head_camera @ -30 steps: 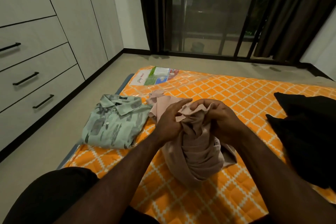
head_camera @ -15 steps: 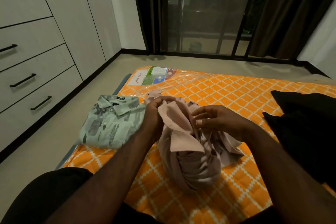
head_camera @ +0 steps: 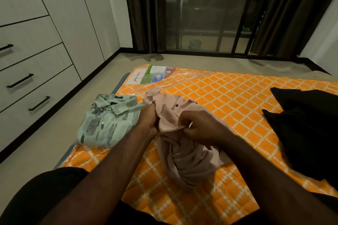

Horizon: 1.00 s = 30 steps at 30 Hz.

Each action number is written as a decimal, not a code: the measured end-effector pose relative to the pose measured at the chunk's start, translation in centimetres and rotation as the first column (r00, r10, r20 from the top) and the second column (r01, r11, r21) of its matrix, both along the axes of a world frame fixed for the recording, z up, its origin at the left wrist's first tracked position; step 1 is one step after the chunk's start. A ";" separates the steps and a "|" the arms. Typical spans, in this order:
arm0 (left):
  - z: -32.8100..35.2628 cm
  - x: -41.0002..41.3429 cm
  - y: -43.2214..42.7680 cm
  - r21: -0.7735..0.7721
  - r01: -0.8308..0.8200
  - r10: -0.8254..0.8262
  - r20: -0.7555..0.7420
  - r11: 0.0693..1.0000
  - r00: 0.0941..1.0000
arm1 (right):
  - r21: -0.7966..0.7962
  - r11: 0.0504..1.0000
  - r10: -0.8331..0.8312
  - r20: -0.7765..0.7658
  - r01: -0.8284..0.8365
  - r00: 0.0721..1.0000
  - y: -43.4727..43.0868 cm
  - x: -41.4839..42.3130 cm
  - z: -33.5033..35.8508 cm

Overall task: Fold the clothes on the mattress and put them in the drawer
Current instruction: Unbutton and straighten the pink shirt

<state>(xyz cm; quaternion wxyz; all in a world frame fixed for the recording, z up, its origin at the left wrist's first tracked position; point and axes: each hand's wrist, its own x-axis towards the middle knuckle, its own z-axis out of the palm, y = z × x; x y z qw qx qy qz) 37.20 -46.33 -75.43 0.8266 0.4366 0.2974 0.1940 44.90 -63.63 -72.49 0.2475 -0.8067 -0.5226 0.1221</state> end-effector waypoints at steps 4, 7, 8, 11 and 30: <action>-0.1 0.5 -0.2 0.222 -0.217 0.253 -0.146 0.950 0.956 | 0.188 0.888 -0.148 -0.749 0.421 0.646 0.0 0.7 0.1; 0.7 0.2 -1.0 0.406 -0.252 0.330 -0.133 0.878 0.935 | 0.147 0.732 -0.038 -0.966 0.665 0.255 -0.1 1.3 0.8; 1.0 -0.1 -1.6 0.500 -0.236 0.320 -0.088 0.833 0.943 | 0.133 0.684 0.001 -0.984 0.717 0.181 -0.2 1.7 1.0; 1.7 -0.4 -3.3 0.792 -0.013 0.033 -0.009 0.611 0.999 | 0.148 0.642 0.049 -0.987 0.753 0.152 -0.5 2.8 1.3; 2.0 0.0 -3.3 0.232 0.043 -0.055 0.046 0.972 0.997 | -0.001 0.995 0.102 -0.005 -0.102 0.995 -1.4 3.3 0.0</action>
